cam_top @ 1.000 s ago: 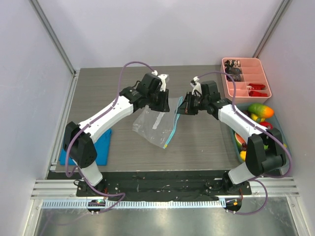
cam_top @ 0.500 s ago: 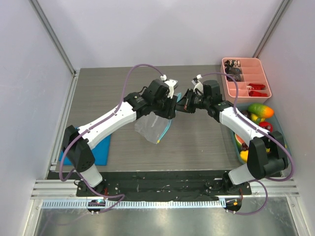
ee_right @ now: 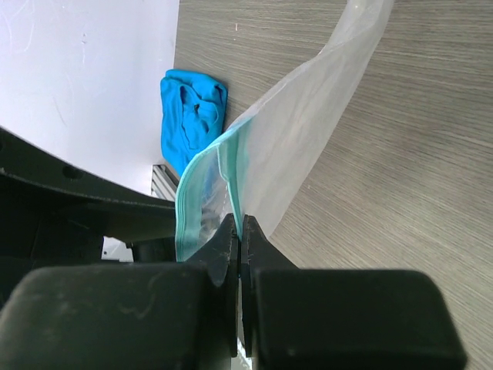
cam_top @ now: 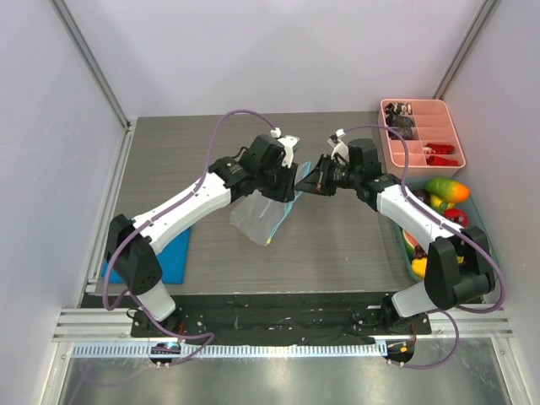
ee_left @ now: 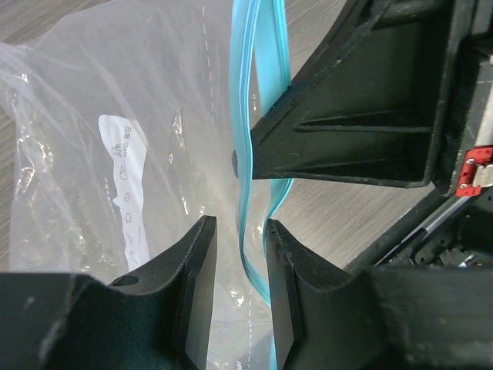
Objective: Place the food in the zip-top bag and seal the zipper
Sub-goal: Open the zipper of the food storage bag.
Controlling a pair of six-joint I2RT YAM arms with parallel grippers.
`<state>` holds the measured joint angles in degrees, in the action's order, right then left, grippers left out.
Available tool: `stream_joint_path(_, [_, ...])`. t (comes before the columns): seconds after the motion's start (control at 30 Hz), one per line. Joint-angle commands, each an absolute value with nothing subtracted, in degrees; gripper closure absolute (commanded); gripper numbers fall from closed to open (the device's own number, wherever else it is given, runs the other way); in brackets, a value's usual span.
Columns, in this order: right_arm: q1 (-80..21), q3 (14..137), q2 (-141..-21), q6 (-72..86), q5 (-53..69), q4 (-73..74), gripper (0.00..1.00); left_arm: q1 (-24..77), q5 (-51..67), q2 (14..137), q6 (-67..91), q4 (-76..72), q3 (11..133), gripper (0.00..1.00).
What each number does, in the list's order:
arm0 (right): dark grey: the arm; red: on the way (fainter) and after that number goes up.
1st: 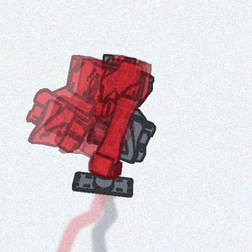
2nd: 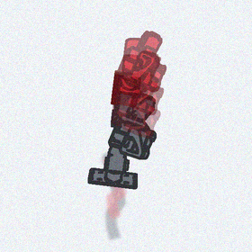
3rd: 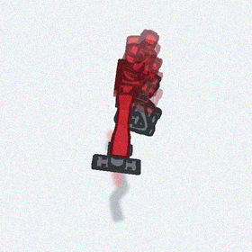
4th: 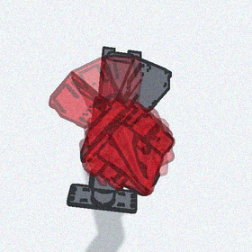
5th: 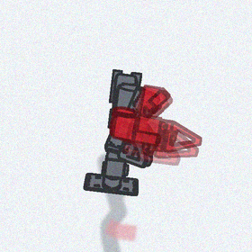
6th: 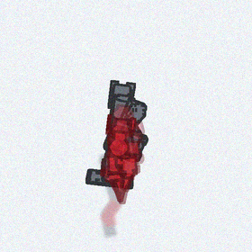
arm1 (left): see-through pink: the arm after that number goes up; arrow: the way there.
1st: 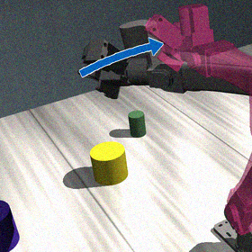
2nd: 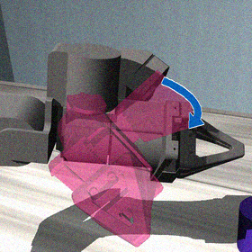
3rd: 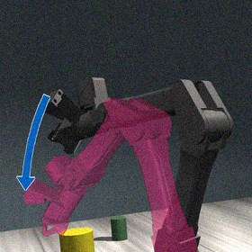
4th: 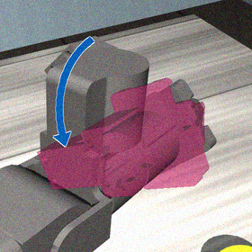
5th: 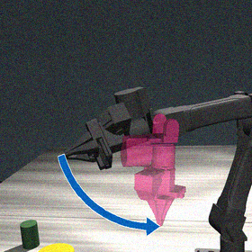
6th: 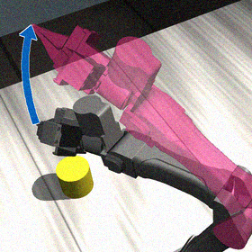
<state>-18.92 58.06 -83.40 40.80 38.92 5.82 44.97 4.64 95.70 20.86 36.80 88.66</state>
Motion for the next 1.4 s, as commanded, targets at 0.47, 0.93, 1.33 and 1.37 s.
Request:
stream_joint_path(0.47, [-19.16, 57.48, -80.42, 39.64, 40.61, 4.31, 0.99, 39.64, 15.56, 93.16, 24.44, 34.28, 86.31, 0.68])
stream_joint_path(0.93, [-20.48, 58.10, -80.77, 43.68, 40.69, 2.28, 0.99, 43.86, 2.11, 94.48, 18.72, 38.94, 88.42, 0.59])
stream_joint_path(1.33, [-20.48, 62.75, -80.77, 25.17, 34.81, 17.55, 0.99, 39.74, 2.73, 93.35, 17.14, 46.31, 93.51, 1.00])
stream_joint_path(1.37, [-20.48, 63.62, -81.21, 22.27, 33.24, 22.80, 0.99, 39.12, 2.20, 92.38, 15.92, 47.71, 94.65, 1.00])
